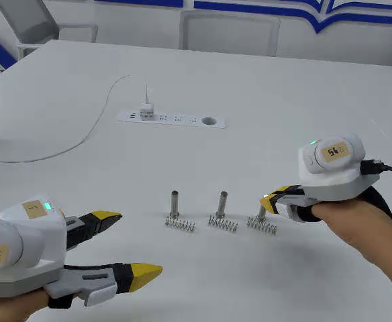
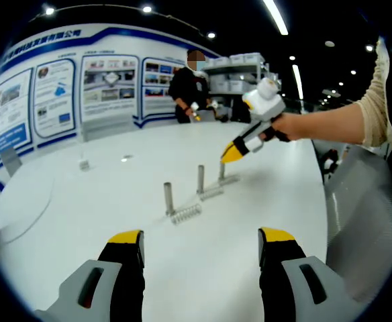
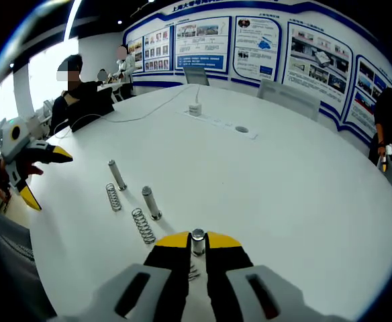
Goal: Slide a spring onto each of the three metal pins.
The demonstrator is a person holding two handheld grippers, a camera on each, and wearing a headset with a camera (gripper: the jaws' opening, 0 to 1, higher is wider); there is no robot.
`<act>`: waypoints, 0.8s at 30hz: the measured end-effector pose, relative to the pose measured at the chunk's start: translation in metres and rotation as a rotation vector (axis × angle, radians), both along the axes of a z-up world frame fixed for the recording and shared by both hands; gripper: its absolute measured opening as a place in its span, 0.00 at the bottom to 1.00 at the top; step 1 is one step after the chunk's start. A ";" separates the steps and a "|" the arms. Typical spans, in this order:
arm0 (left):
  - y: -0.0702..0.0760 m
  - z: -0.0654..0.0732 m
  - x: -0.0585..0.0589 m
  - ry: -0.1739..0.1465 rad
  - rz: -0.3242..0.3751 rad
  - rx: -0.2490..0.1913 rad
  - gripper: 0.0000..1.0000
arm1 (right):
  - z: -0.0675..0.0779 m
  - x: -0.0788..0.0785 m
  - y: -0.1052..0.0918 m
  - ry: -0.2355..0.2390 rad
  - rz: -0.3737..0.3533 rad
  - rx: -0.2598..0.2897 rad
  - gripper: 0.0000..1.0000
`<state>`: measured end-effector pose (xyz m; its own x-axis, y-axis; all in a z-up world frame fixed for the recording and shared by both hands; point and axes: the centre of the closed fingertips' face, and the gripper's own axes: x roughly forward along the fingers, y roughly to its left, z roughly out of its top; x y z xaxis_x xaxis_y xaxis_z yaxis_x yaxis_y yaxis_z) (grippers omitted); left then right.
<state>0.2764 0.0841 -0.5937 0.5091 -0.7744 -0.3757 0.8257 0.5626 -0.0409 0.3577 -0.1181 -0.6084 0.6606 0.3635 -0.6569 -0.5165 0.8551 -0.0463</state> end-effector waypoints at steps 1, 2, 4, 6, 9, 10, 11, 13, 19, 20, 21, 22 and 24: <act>0.000 0.000 0.000 0.000 -0.001 0.000 0.70 | -0.001 -0.001 0.000 0.000 0.001 -0.003 0.09; 0.000 0.000 0.000 0.000 -0.001 0.000 0.70 | -0.001 -0.001 0.000 0.000 0.004 -0.004 0.09; 0.000 0.000 0.000 0.001 0.000 -0.002 0.70 | -0.003 -0.002 0.000 0.005 0.006 -0.007 0.09; 0.000 0.000 0.000 0.001 -0.001 -0.001 0.70 | -0.004 -0.002 -0.001 0.005 0.007 -0.008 0.10; 0.000 0.000 0.000 0.001 -0.001 -0.002 0.70 | -0.004 -0.002 -0.001 0.001 0.010 -0.007 0.10; 0.000 -0.001 0.000 0.003 -0.001 -0.001 0.70 | -0.004 -0.002 -0.001 0.000 0.011 -0.009 0.11; 0.000 -0.001 0.000 0.003 -0.002 -0.001 0.70 | -0.003 -0.002 -0.001 -0.001 0.012 -0.009 0.11; 0.000 -0.001 0.000 0.003 -0.004 -0.001 0.70 | -0.003 -0.002 -0.002 -0.002 0.014 -0.009 0.11; -0.001 -0.001 0.000 0.003 -0.004 -0.004 0.70 | -0.002 -0.004 -0.005 -0.010 0.024 -0.015 0.12; -0.001 0.000 0.000 0.003 -0.004 -0.003 0.70 | -0.002 -0.005 -0.006 -0.009 0.026 -0.015 0.12; -0.001 0.000 0.000 0.002 -0.005 -0.003 0.70 | -0.002 -0.006 -0.006 -0.011 0.031 -0.015 0.12; -0.001 0.000 0.000 0.002 -0.005 -0.004 0.70 | -0.002 -0.007 -0.007 -0.011 0.036 -0.017 0.13; -0.001 0.000 0.000 0.002 -0.004 -0.003 0.70 | -0.005 -0.010 -0.009 -0.008 0.049 -0.024 0.13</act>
